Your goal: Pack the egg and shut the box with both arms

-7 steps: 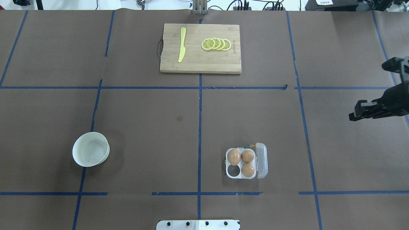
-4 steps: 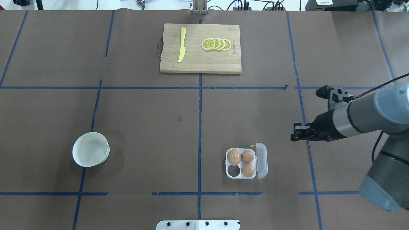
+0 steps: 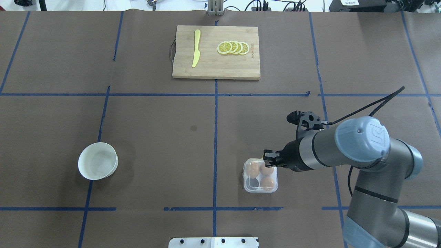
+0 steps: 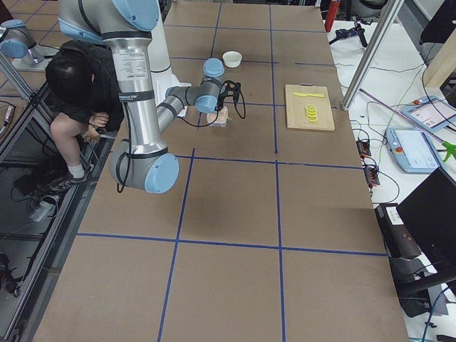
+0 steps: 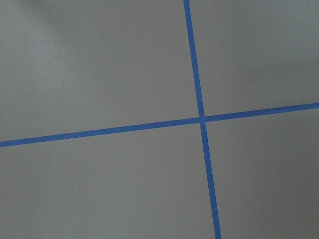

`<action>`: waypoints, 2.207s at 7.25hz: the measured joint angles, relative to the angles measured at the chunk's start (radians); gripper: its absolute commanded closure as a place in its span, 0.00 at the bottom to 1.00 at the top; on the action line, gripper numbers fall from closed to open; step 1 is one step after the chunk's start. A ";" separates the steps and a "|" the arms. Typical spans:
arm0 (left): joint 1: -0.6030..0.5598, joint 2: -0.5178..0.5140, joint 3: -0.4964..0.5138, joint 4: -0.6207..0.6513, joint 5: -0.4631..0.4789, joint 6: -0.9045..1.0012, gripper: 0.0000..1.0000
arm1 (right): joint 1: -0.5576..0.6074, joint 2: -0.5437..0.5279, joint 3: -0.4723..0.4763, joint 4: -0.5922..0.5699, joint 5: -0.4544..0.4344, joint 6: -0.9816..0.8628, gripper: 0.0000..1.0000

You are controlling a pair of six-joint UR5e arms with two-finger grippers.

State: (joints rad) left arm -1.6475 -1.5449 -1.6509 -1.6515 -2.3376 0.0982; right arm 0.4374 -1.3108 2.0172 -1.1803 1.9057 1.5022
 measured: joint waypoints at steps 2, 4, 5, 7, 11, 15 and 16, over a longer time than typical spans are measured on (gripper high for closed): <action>0.000 0.001 -0.003 -0.003 -0.003 0.000 0.00 | -0.007 0.075 0.004 -0.124 -0.016 0.023 0.00; 0.004 0.001 -0.003 -0.003 -0.003 0.000 0.00 | 0.065 0.069 0.011 -0.193 0.023 -0.052 0.00; 0.005 0.001 -0.001 -0.003 -0.002 0.000 0.00 | 0.125 0.058 0.013 -0.245 0.062 -0.132 0.00; 0.006 0.005 0.000 -0.002 -0.002 0.000 0.00 | 0.259 -0.030 0.018 -0.319 0.141 -0.376 0.00; 0.006 0.014 0.001 -0.001 -0.003 0.000 0.00 | 0.657 -0.300 -0.050 -0.346 0.266 -1.080 0.00; 0.006 0.018 0.000 -0.002 -0.002 0.000 0.00 | 1.014 -0.349 -0.224 -0.473 0.289 -1.569 0.00; 0.006 0.018 0.000 -0.001 -0.002 0.000 0.00 | 1.038 -0.368 -0.238 -0.480 0.287 -1.588 0.00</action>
State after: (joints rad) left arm -1.6414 -1.5268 -1.6506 -1.6523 -2.3395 0.0982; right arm 1.4758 -1.6790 1.7788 -1.6603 2.1927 -0.0858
